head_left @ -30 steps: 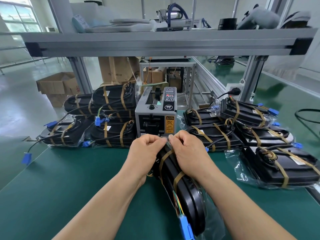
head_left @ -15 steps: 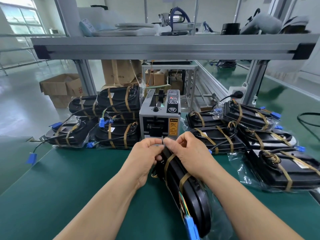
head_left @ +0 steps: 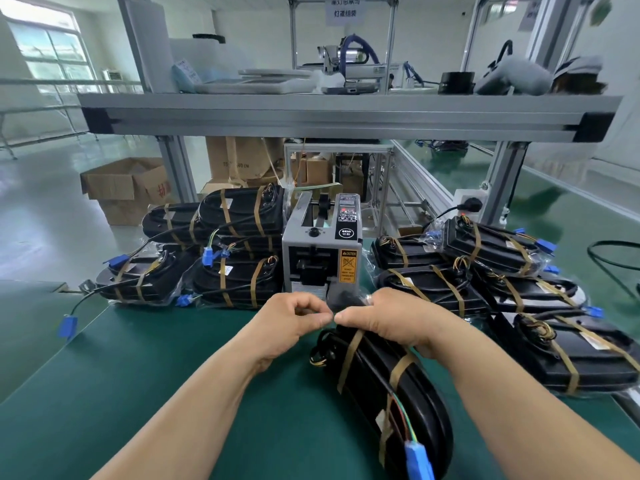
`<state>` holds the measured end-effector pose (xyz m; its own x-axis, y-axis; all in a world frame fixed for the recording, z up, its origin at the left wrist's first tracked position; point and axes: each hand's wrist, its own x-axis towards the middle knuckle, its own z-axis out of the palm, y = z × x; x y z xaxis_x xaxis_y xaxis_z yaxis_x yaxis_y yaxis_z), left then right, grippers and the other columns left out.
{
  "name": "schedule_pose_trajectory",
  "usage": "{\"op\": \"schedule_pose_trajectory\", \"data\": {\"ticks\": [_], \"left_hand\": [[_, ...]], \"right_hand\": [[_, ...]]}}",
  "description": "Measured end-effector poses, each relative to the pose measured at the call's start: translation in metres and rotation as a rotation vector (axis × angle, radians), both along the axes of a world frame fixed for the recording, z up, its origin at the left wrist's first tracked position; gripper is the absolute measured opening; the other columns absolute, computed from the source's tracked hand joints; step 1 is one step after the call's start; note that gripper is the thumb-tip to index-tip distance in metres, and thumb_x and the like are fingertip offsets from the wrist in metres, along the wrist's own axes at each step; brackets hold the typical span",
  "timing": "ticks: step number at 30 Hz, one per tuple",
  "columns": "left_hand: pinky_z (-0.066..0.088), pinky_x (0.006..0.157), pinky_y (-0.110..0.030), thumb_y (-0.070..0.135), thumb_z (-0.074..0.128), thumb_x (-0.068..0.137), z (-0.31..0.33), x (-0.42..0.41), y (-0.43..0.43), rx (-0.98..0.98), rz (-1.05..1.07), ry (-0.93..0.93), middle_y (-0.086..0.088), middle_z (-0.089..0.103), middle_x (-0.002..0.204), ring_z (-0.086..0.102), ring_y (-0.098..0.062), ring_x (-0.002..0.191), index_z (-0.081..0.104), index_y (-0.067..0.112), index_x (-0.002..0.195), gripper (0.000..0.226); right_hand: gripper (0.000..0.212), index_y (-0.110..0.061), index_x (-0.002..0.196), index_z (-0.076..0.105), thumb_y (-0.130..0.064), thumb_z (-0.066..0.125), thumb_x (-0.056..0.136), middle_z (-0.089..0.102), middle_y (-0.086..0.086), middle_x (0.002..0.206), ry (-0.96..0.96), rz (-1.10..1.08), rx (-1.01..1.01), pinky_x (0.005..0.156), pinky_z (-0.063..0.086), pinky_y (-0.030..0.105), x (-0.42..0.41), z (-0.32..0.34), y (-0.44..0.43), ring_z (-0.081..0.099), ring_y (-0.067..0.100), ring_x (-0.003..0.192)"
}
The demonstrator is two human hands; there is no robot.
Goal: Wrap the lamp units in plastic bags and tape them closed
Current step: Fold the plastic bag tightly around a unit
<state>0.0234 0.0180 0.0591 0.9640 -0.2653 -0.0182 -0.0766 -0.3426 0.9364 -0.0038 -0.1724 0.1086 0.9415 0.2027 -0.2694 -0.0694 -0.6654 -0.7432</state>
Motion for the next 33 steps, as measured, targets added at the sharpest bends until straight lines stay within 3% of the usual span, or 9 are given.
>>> {"op": "schedule_pose_trajectory", "data": {"ticks": [3,5,11,17,22,25,28,31,33], "left_hand": [[0.046,0.077,-0.015,0.013,0.072,0.089,0.01,-0.001,-0.003,-0.064,0.034,-0.156,0.008,0.072,0.082,0.063,-0.001,0.079,0.074,0.019,0.083,0.009],[0.047,0.075,-0.015,0.009,0.071,0.089,0.025,-0.006,-0.008,-0.057,-0.032,-0.287,0.006,0.072,0.08,0.063,-0.003,0.077,0.073,0.018,0.081,0.012],[0.053,0.076,-0.032,0.003,0.07,0.087,0.071,-0.023,-0.027,-0.078,-0.234,-0.5,-0.006,0.071,0.083,0.066,-0.026,0.079,0.073,0.013,0.083,0.011],[0.053,0.078,-0.017,0.019,0.073,0.087,0.104,-0.015,-0.042,-0.13,-0.065,-0.623,0.012,0.072,0.089,0.066,-0.003,0.083,0.074,0.026,0.088,0.008],[0.05,0.067,-0.019,0.029,0.064,0.094,0.08,0.01,-0.024,-0.388,0.389,-0.179,0.01,0.062,0.065,0.053,-0.005,0.062,0.073,0.02,0.08,0.019],[0.044,0.055,-0.02,0.023,0.062,0.097,0.049,0.021,-0.021,-0.521,0.543,0.124,0.004,0.059,0.066,0.049,-0.006,0.053,0.072,0.013,0.083,0.02],[0.042,0.046,-0.018,0.02,0.064,0.095,0.029,0.034,-0.025,-0.54,0.61,0.277,0.002,0.059,0.065,0.047,-0.006,0.049,0.07,0.011,0.081,0.017],[0.037,0.038,-0.015,0.02,0.062,0.097,0.022,0.047,-0.029,-0.574,0.609,0.396,0.004,0.059,0.065,0.046,-0.005,0.05,0.066,0.013,0.079,0.019],[0.033,0.034,-0.013,0.021,0.062,0.097,0.02,0.055,-0.033,-0.565,0.612,0.452,0.005,0.058,0.064,0.045,-0.004,0.048,0.064,0.014,0.078,0.021]], "right_hand": [[0.058,-0.008,0.088,0.066,-0.055,0.074,0.054,0.068,0.008,0.083,0.106,0.045,0.184,0.088,0.055,0.05,-0.01,0.007,-0.011,0.065,0.023,0.076],[0.064,0.0,0.095,0.067,-0.046,0.078,0.054,0.069,0.008,0.085,0.102,0.093,0.246,0.088,0.055,0.045,-0.018,0.012,-0.016,0.066,0.021,0.079],[0.067,-0.03,0.115,0.066,-0.043,0.076,0.05,0.077,-0.007,0.099,-0.006,0.176,0.225,0.081,0.056,0.021,-0.05,0.027,-0.032,0.073,0.009,0.09],[0.054,-0.035,0.11,0.072,-0.023,0.07,0.057,0.076,0.006,0.105,-0.166,0.135,0.487,0.086,0.056,0.023,-0.066,0.03,-0.043,0.072,0.015,0.097],[0.055,-0.032,0.107,0.073,-0.017,0.069,0.055,0.079,-0.002,0.093,-0.38,-0.264,0.637,0.069,0.057,0.025,-0.068,0.004,-0.042,0.075,0.019,0.085],[0.033,-0.026,0.103,0.076,-0.007,0.075,0.076,0.079,-0.003,0.09,-0.434,-0.431,0.715,0.06,0.058,0.022,-0.072,-0.012,-0.031,0.077,0.02,0.08],[0.028,-0.04,0.104,0.075,-0.016,0.066,0.092,0.079,-0.006,0.095,-0.511,-0.515,0.692,0.074,0.061,0.028,-0.074,-0.021,-0.023,0.076,0.016,0.091],[0.022,-0.044,0.106,0.074,-0.037,0.054,0.101,0.073,0.02,0.094,-0.564,-0.55,0.614,0.089,0.057,0.056,-0.077,-0.021,-0.017,0.07,0.035,0.088],[0.028,-0.049,0.104,0.072,-0.051,0.046,0.094,0.073,0.016,0.096,-0.578,-0.548,0.584,0.091,0.056,0.052,-0.08,-0.019,-0.014,0.071,0.028,0.088]]}}
